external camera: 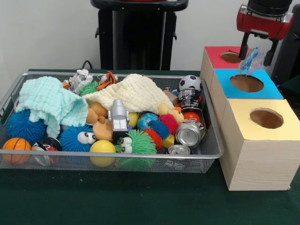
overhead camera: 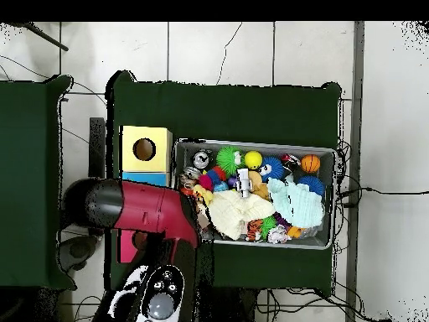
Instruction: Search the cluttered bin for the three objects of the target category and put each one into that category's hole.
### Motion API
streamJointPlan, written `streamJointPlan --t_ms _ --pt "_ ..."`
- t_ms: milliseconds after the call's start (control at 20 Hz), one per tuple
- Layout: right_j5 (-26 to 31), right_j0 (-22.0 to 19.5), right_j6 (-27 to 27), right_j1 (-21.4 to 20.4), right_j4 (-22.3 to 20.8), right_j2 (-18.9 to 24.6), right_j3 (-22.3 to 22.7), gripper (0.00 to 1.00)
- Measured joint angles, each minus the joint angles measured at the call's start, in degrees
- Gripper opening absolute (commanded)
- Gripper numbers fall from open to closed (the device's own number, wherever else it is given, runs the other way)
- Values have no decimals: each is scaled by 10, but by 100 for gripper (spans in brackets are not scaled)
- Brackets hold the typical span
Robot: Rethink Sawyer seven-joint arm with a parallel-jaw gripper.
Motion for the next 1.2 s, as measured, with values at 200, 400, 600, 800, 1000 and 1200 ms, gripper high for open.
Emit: streamJointPlan --t_ms 200,400,600,800,1000,1200 --pt "2 -15 0 0 0 0 -4 100" --pt "-12 -31 0 8 0 0 -3 100" --pt "-50 -37 0 22 0 0 -1 100" --pt "-81 -37 0 33 0 0 2 100" --pt "-98 -37 0 38 0 2 8 100" --pt "-102 -37 0 38 0 5 16 100"
